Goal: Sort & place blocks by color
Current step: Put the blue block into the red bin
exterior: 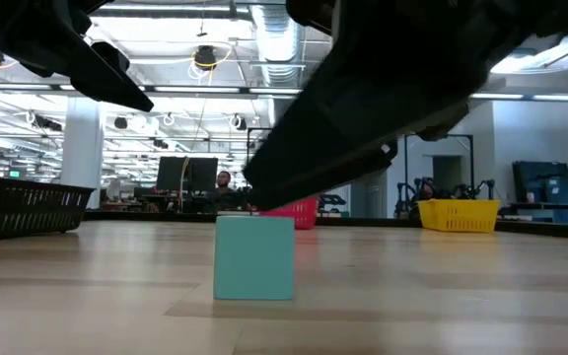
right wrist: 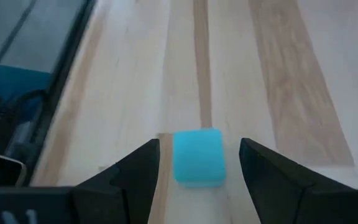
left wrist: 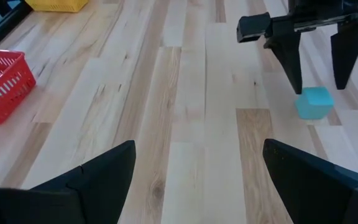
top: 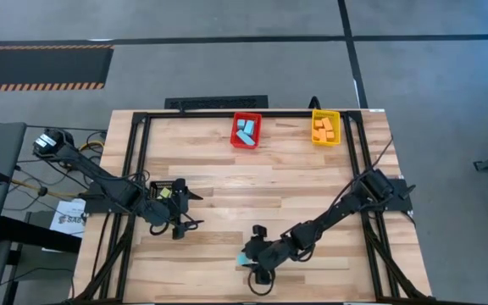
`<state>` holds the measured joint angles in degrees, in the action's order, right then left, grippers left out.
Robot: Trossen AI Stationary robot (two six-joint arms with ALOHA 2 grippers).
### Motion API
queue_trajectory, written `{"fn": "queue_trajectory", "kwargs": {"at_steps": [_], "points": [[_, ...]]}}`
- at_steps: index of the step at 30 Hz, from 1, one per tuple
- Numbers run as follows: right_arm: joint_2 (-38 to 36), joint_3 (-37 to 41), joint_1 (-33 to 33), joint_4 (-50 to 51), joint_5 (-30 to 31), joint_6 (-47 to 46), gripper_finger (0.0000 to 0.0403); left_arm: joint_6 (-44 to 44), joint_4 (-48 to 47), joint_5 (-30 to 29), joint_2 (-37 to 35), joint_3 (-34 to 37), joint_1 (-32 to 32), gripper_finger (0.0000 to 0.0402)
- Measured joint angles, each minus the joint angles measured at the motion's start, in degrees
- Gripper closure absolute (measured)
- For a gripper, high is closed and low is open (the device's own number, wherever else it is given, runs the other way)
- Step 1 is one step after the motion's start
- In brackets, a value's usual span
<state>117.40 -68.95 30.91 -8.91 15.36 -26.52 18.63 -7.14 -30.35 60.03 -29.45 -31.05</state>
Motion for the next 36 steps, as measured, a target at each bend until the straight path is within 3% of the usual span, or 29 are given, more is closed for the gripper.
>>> {"fn": "queue_trajectory", "kwargs": {"at_steps": [21, 36], "points": [[0.02, 0.0, 2.39, 0.79, 8.44, -0.9, 0.0159, 0.83, 0.07, 0.11, 0.0, -0.02, 0.0, 0.0061], [6.16, -0.07, 2.14, -6.31, 7.09, -1.99, 0.0159, 1.42, 0.02, 1.25, 0.02, -0.04, 0.02, 0.0061]]}}
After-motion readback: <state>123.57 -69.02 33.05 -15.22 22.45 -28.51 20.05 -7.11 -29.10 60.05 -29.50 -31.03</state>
